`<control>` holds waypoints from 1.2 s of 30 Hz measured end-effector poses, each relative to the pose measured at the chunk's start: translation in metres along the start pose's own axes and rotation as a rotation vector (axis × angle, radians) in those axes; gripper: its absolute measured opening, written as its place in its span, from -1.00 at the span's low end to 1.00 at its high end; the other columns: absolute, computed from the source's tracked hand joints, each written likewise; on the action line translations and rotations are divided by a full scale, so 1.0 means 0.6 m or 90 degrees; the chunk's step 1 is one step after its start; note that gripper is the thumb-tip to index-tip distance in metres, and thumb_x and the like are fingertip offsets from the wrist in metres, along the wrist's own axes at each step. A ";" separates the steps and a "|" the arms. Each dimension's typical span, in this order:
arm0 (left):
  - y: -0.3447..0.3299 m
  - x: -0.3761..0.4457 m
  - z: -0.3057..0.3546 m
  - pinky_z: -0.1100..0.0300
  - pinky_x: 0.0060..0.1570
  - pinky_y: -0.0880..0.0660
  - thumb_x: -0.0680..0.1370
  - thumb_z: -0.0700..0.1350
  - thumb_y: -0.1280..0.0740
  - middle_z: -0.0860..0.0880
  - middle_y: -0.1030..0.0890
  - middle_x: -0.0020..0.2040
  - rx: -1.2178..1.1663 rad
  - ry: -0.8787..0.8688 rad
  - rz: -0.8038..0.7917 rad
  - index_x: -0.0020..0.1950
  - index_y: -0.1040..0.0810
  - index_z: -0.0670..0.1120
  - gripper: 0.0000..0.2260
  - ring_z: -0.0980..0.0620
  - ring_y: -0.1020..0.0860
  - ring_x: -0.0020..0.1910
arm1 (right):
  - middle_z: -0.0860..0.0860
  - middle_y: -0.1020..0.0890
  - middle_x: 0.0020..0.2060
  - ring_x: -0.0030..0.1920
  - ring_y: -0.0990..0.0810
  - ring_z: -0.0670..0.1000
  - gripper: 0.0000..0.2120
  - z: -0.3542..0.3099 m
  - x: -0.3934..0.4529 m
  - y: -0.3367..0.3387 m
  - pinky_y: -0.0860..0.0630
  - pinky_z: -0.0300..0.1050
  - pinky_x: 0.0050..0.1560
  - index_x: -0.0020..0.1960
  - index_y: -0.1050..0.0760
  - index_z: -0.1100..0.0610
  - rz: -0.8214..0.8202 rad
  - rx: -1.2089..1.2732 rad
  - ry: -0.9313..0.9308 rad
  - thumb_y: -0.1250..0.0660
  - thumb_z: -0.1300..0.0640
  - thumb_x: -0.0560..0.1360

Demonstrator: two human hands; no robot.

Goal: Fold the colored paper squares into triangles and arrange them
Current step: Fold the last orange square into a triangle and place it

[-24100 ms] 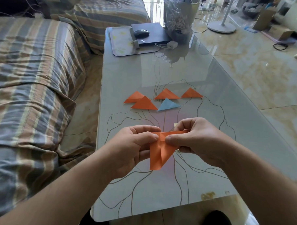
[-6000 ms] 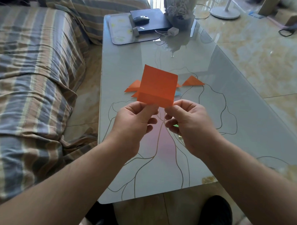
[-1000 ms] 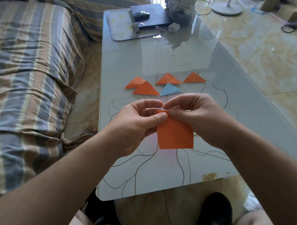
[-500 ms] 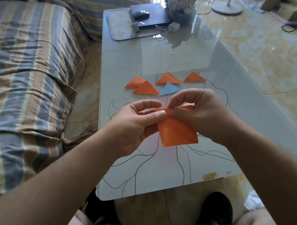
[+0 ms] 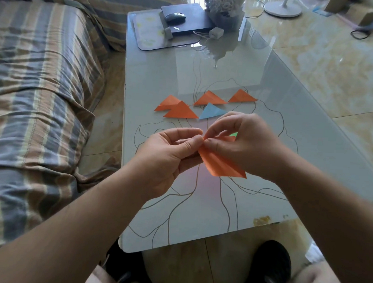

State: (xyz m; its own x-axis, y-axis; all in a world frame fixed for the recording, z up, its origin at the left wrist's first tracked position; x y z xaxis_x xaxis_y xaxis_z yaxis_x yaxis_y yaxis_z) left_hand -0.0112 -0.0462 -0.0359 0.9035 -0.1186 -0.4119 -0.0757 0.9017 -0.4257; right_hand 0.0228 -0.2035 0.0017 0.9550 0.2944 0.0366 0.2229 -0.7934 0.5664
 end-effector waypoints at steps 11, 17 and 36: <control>-0.003 -0.005 -0.008 0.05 -0.02 -0.70 0.49 -0.37 -0.39 -0.30 -0.70 0.07 -0.041 0.026 0.007 0.17 -0.59 -0.26 -0.74 -0.17 -0.72 -0.01 | 0.01 -0.72 -0.23 -0.24 -0.69 -0.05 -0.91 0.002 -0.004 -0.001 -0.59 -0.18 -0.27 -0.17 -0.72 0.05 0.000 0.145 -0.058 -0.53 0.12 0.52; -0.001 -0.006 -0.012 -0.02 0.11 -0.66 0.53 -0.27 -0.40 -0.33 -0.69 0.14 -0.006 0.038 0.015 0.25 -0.59 -0.33 -0.70 -0.25 -0.68 0.17 | -0.09 -0.72 -0.26 -0.22 -0.72 -0.07 -0.89 0.003 -0.003 0.003 -0.62 -0.18 -0.29 -0.20 -0.72 -0.01 0.019 0.106 -0.051 -0.55 0.05 0.50; 0.004 -0.008 0.011 0.06 0.01 -0.68 0.37 -0.13 -0.48 -0.21 -0.75 -0.03 0.130 -0.126 0.033 0.07 -0.67 -0.19 -0.71 -0.15 -0.74 0.00 | -0.08 -0.73 -0.26 -0.21 -0.73 -0.04 -0.92 -0.003 -0.007 0.007 -0.71 0.14 -0.13 -0.21 -0.73 -0.02 0.061 0.080 -0.036 -0.56 0.05 0.47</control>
State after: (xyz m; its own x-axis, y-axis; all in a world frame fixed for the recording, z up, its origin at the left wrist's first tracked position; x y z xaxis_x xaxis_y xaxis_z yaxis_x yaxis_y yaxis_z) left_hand -0.0130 -0.0406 -0.0297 0.9667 -0.0051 -0.2557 -0.0553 0.9721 -0.2282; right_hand 0.0192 -0.2072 0.0051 0.9818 0.1866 0.0363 0.1500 -0.8775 0.4555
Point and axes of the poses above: each hand's wrist, its own x-axis towards the middle knuckle, its own y-axis out of the back of the hand, z = x × y, the point moved 7 cm from there along x, towards the middle knuckle
